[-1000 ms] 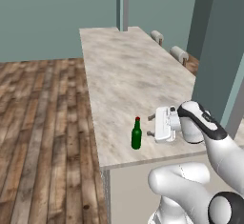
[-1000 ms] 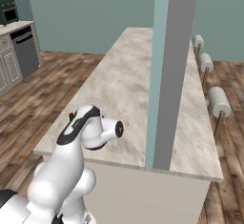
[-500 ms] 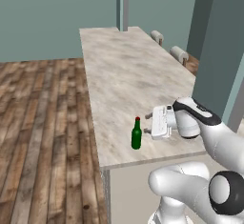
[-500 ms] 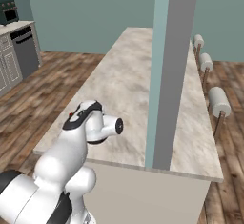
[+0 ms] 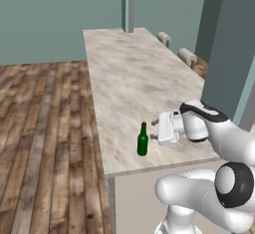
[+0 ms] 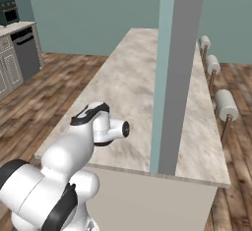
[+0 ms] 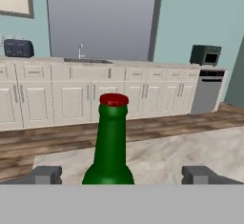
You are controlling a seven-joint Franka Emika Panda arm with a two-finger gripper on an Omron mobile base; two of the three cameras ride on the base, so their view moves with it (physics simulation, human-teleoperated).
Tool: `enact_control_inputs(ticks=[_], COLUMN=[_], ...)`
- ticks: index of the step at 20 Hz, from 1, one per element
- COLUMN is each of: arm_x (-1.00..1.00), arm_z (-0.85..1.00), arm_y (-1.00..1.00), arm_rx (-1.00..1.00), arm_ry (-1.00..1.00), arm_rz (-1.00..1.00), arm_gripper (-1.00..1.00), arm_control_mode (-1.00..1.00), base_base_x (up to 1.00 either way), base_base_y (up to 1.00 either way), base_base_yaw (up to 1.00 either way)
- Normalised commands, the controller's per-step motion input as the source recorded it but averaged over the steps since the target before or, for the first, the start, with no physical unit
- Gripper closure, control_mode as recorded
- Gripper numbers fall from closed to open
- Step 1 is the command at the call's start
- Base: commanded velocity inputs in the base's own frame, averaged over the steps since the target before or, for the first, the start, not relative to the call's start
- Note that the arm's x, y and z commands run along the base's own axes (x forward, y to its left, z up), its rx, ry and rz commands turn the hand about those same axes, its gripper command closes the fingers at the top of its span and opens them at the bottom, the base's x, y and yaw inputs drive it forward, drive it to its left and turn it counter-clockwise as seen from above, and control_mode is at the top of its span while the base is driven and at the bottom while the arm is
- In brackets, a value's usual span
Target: Pick the beer from the counter and place it in the open cabinet.
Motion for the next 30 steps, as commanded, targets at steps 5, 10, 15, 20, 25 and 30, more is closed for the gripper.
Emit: enact_control_inputs(ticks=[5, 10, 15, 20, 25, 30], arm_x=[0.00, 0.00, 0.00, 0.00, 0.00, 0.00], arm_z=[-0.05, 0.00, -0.02, -0.04, -0.10, -0.05], arm_y=[0.10, 0.19, 0.18, 0.18, 0.20, 0.11], arm_rx=[0.01, 0.00, 0.00, 0.00, 0.00, 0.00], arm_ry=[0.02, 0.03, 0.02, 0.03, 0.03, 0.04], arm_rz=[0.00, 0.00, 0.00, 0.00, 0.00, 0.00], arm_gripper=[-1.00, -1.00, -1.00, -1.00, -1.00, -1.00], arm_control_mode=[-1.00, -1.00, -1.00, -1.00, -1.00, -1.00], base_base_x=[0.00, 0.00, 0.00, 0.00, 0.00, 0.00], base_base_y=[0.00, 0.00, 0.00, 0.00, 0.00, 0.00], base_base_yaw=[0.00, 0.00, 0.00, 0.00, 0.00, 0.00])
